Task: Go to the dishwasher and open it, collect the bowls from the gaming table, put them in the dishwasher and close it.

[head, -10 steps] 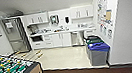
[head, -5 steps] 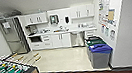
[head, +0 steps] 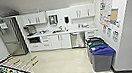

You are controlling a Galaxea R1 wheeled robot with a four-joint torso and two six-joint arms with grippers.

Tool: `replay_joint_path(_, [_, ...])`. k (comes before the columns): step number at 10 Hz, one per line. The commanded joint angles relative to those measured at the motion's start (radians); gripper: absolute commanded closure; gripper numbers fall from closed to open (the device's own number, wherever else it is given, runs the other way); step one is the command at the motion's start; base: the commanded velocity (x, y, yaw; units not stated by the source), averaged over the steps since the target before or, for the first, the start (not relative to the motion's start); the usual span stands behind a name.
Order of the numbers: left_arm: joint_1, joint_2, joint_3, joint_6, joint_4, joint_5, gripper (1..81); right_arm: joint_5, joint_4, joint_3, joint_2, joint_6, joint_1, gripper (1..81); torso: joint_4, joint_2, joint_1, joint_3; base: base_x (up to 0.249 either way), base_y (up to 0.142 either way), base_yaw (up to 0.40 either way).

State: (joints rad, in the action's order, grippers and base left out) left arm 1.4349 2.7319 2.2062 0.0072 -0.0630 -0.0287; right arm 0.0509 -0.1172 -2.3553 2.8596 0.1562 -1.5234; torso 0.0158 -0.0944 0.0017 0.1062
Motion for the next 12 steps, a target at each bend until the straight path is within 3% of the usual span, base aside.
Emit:
replay_joint_path(1, [-0.057,-0.015,-0.016,0.008,0.002,-0.051,1.0,-0.051,-0.013,0.021,-0.007,-0.006,0.053,1.0,0.000,0.000,0.000,0.000,0.226,0.000,0.000])
replay_joint_path(12, [-0.057,-0.017,-0.014,0.008,0.002,-0.051,1.0,-0.054,-0.015,0.022,-0.007,-0.006,0.064,1.0,0.000,0.000,0.000,0.000,0.228,0.000,0.000])
